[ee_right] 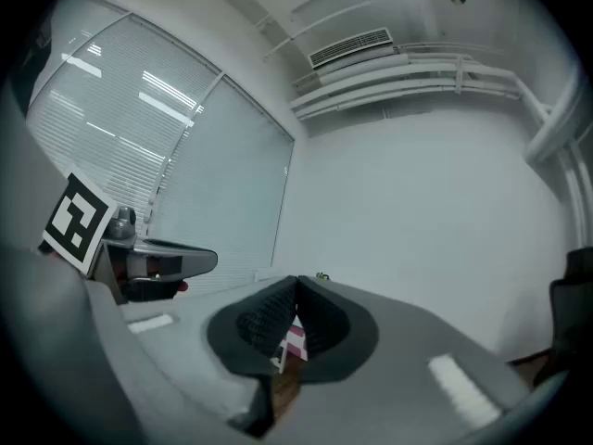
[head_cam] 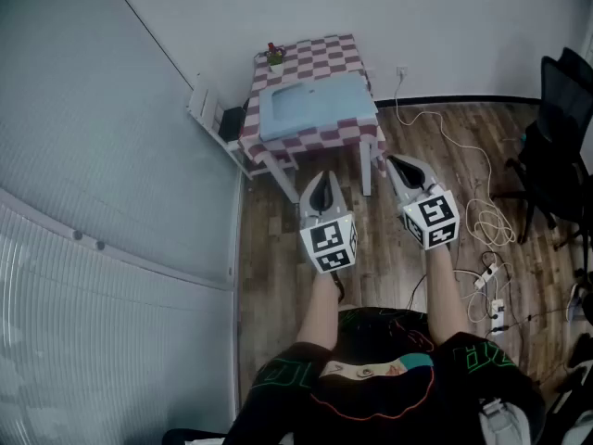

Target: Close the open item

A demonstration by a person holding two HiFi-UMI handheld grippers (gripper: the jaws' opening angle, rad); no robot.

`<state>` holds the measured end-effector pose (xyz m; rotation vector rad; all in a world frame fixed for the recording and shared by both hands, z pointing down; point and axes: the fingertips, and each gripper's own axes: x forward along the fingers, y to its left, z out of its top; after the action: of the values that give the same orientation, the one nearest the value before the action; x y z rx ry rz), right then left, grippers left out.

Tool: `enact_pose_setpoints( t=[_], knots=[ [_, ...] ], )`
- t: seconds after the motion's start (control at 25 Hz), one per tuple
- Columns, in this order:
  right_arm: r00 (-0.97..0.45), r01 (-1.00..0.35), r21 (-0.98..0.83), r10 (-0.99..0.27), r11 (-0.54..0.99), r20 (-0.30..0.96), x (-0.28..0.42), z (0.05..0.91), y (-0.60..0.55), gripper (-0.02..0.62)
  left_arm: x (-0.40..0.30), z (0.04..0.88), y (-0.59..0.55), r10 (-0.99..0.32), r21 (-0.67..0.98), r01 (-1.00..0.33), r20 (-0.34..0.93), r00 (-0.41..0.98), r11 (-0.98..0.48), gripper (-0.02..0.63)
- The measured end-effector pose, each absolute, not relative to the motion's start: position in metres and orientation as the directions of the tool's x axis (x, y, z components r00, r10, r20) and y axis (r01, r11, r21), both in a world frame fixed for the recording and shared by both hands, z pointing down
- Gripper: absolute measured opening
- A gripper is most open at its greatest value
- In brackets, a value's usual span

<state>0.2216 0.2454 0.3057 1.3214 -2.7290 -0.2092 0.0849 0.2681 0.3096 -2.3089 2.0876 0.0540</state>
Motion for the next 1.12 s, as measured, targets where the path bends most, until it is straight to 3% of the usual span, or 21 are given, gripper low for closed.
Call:
enact_pose_setpoints(
  t=[0.16, 0.56, 1.12],
  knots=[
    [-0.583, -0.808, 0.105, -0.812, 0.58, -0.001, 0.231, 0.308, 0.251, 0.003, 0.088, 0.317, 0.276, -0.993, 0.005, -0.994, -0.033, 0.112, -0.112, 0.008],
    [-0.593, -0.804, 0.003, -0.802, 0.595, 0.063, 0.225, 0.347, 0.231, 0.003, 0.067, 0.358, 0.265, -0.996, 0.008, -0.997, 0.059, 0.072, -0.071, 0.008],
    [-0.554, -0.822, -0.009, -0.796, 0.569, 0.245, 0.214, 0.413, 0.109, 0.003, 0.055, 0.43, 0.131, -0.974, 0.1, -0.989, 0.193, 0.122, -0.104, 0.008]
  ],
)
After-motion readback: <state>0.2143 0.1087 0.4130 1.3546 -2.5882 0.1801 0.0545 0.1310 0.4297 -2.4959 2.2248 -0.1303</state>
